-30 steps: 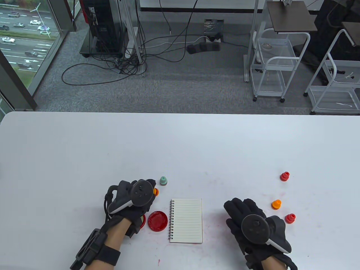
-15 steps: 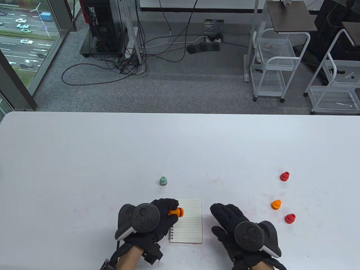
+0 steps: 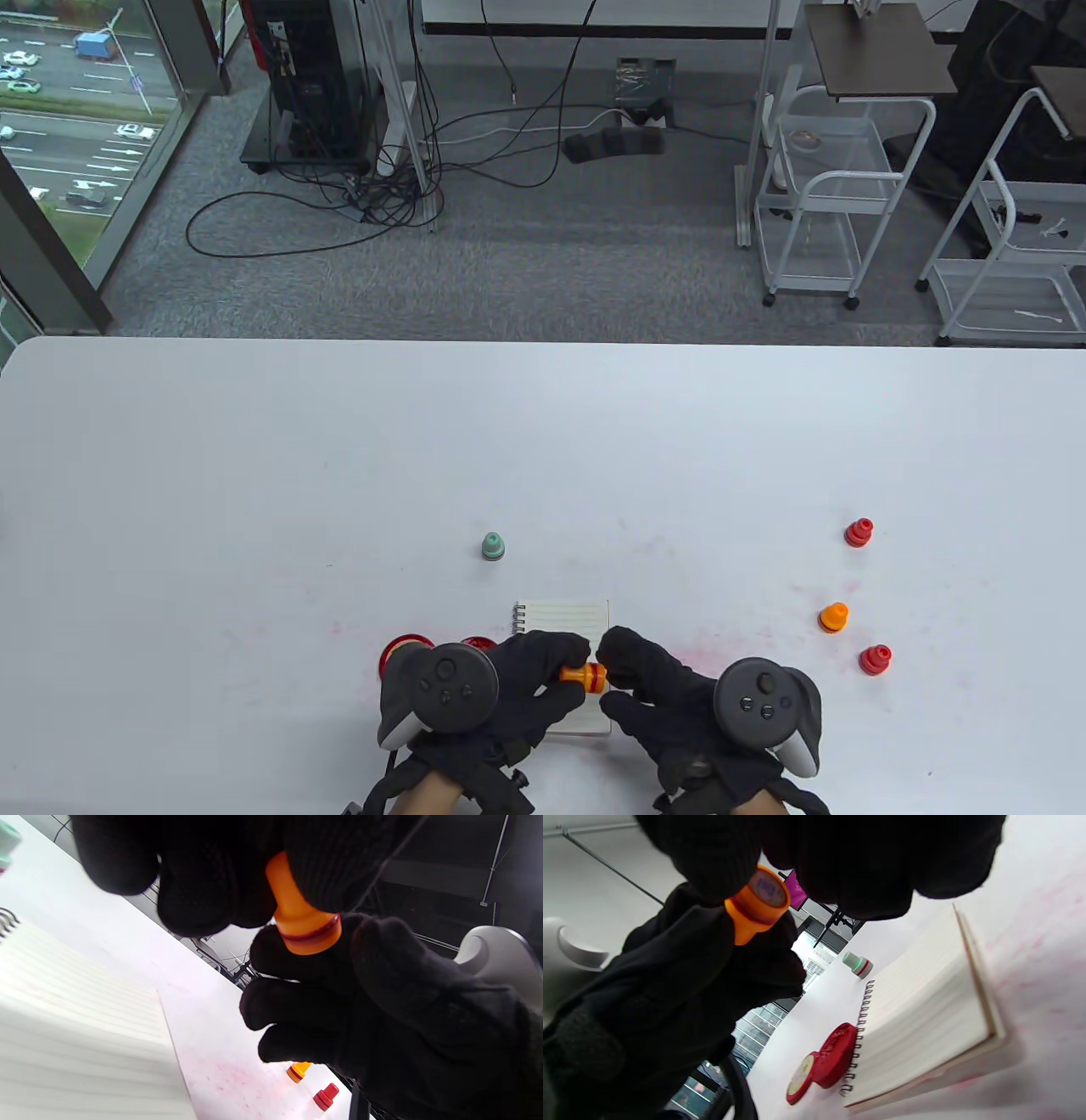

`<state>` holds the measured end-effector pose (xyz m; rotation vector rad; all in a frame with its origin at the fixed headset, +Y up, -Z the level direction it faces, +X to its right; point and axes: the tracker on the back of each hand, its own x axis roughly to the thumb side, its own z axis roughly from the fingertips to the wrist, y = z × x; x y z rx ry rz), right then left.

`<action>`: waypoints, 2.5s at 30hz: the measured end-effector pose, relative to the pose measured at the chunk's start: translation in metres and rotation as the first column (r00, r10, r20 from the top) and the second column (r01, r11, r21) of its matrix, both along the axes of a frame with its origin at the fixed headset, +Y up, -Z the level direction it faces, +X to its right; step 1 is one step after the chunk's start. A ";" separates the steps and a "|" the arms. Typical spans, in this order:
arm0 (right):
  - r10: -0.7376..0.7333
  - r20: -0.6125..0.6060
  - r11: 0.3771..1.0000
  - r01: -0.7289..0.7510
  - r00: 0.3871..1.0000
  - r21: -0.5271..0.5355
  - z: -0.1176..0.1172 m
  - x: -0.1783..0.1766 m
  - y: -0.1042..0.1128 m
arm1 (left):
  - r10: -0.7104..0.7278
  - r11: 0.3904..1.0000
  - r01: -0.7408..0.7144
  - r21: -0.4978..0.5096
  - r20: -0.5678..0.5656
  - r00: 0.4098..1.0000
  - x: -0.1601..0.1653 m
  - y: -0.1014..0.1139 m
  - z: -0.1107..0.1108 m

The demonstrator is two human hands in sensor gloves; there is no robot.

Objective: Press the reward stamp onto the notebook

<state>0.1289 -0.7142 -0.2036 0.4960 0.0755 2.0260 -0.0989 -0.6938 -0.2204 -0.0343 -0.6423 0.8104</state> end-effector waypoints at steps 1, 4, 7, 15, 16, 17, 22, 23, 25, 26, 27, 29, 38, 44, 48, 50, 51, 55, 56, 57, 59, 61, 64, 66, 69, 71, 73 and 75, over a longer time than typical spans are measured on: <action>-0.024 -0.005 1.000 0.024 1.000 -0.014 0.000 -0.001 -0.001 | 0.002 1.000 -0.002 0.000 0.004 1.000 0.001 -0.001 0.000; -0.051 0.029 0.999 0.052 0.998 -0.016 0.000 -0.002 -0.003 | 0.014 1.000 -0.014 -0.008 0.022 1.000 0.003 -0.002 0.000; -0.069 0.019 0.997 0.070 0.997 -0.023 -0.001 0.000 -0.003 | 0.019 1.000 -0.019 -0.005 0.033 0.999 0.004 -0.002 0.000; -0.064 0.008 0.998 0.064 0.998 -0.008 -0.002 0.001 -0.003 | 0.046 0.998 -0.045 -0.033 0.047 0.998 -0.001 -0.002 -0.002; -0.065 0.016 0.998 0.065 0.998 -0.013 -0.003 0.003 -0.004 | 0.042 0.999 -0.041 -0.029 0.035 0.998 -0.003 -0.002 -0.002; -0.060 0.025 0.998 0.060 0.998 -0.015 -0.003 0.004 -0.005 | 0.039 0.999 -0.038 -0.028 0.027 0.999 -0.005 -0.002 -0.003; -0.080 0.057 0.996 0.081 0.995 -0.021 -0.005 0.014 -0.005 | 0.042 0.998 -0.043 -0.051 -0.006 0.999 -0.018 -0.002 -0.009; -0.069 0.059 0.997 0.070 0.996 -0.013 -0.005 0.015 -0.006 | 0.028 0.999 -0.028 -0.046 -0.010 1.000 -0.019 -0.001 -0.010; -0.023 0.062 1.000 0.023 0.998 0.000 -0.006 0.018 -0.007 | -0.022 1.000 0.021 -0.020 -0.027 0.999 -0.025 0.000 -0.012; 0.003 0.063 1.000 -0.002 0.998 -0.004 -0.006 0.019 -0.008 | -0.037 0.999 0.037 -0.013 -0.035 0.999 -0.027 0.001 -0.012; 0.048 0.074 0.999 -0.049 0.996 0.009 -0.006 0.020 -0.009 | -0.061 0.998 0.061 -0.006 -0.047 0.997 -0.029 0.000 -0.012; 0.140 0.089 0.989 -0.144 0.986 0.037 -0.007 0.022 -0.010 | -0.089 0.996 0.089 -0.006 -0.049 0.995 -0.031 -0.003 -0.012; 0.470 0.135 0.869 -0.484 0.872 0.101 -0.008 0.021 -0.017 | -0.238 0.969 0.240 0.051 -0.055 0.970 -0.035 -0.002 -0.011; 0.561 0.159 0.812 -0.577 0.812 0.082 -0.012 0.019 -0.027 | -0.266 0.963 0.267 0.040 -0.044 0.963 -0.037 -0.008 -0.010; 0.630 0.168 0.764 -0.644 0.758 0.041 -0.016 0.014 -0.031 | -0.297 0.953 0.299 0.055 -0.044 0.954 -0.035 -0.008 -0.010; 0.648 0.174 0.747 -0.663 0.742 0.045 -0.017 0.011 -0.031 | -0.301 0.952 0.303 0.047 -0.039 0.953 -0.035 -0.009 -0.010; 0.658 0.180 0.737 -0.674 0.731 0.047 -0.017 0.010 -0.031 | -0.302 0.952 0.304 0.044 -0.037 0.952 -0.035 -0.010 -0.010; 0.700 0.152 0.705 -0.709 0.698 0.014 -0.018 0.007 -0.033 | -0.305 0.951 0.307 0.046 -0.034 0.952 -0.034 -0.009 -0.010; 0.708 0.151 0.697 -0.717 0.690 0.011 -0.018 0.007 -0.034 | -0.307 0.950 0.308 0.048 -0.034 0.951 -0.034 -0.009 -0.010; 0.716 0.151 0.689 -0.725 0.682 0.008 -0.018 0.006 -0.034 | -0.308 0.950 0.309 0.048 -0.034 0.951 -0.034 -0.009 -0.011; 0.730 0.148 0.673 -0.739 0.667 0.012 -0.017 0.005 -0.034 | -0.309 0.950 0.310 0.043 -0.032 0.950 -0.034 -0.009 -0.011; 0.732 0.148 0.671 -0.741 0.665 0.018 -0.017 0.005 -0.033 | -0.311 0.949 0.313 0.041 -0.031 0.950 -0.034 -0.009 -0.010; 0.725 0.137 0.681 -0.733 0.675 0.010 -0.016 0.006 -0.033 | -0.318 0.947 0.319 0.044 -0.033 0.948 -0.034 -0.008 -0.010; 0.723 0.137 0.683 -0.730 0.677 0.006 -0.016 0.008 -0.032 | -0.318 0.946 0.320 0.049 -0.041 0.947 -0.036 -0.007 -0.011; 0.706 0.154 0.696 -0.717 0.691 0.026 -0.015 0.012 -0.026 | -0.282 0.955 0.287 0.070 -0.074 0.957 -0.041 -0.004 -0.011; 0.674 0.178 0.725 -0.688 0.717 0.031 -0.014 0.018 -0.018 | -0.243 0.965 0.251 0.075 -0.100 0.965 -0.046 -0.001 -0.012; 0.630 0.214 0.759 -0.651 0.746 0.034 -0.013 0.026 -0.010 | -0.212 0.972 0.222 0.078 -0.122 0.970 -0.051 0.002 -0.013; 0.584 0.247 0.793 -0.609 0.773 0.031 -0.010 0.034 -0.002 | -0.193 0.974 0.208 0.089 -0.145 0.970 -0.056 0.003 -0.015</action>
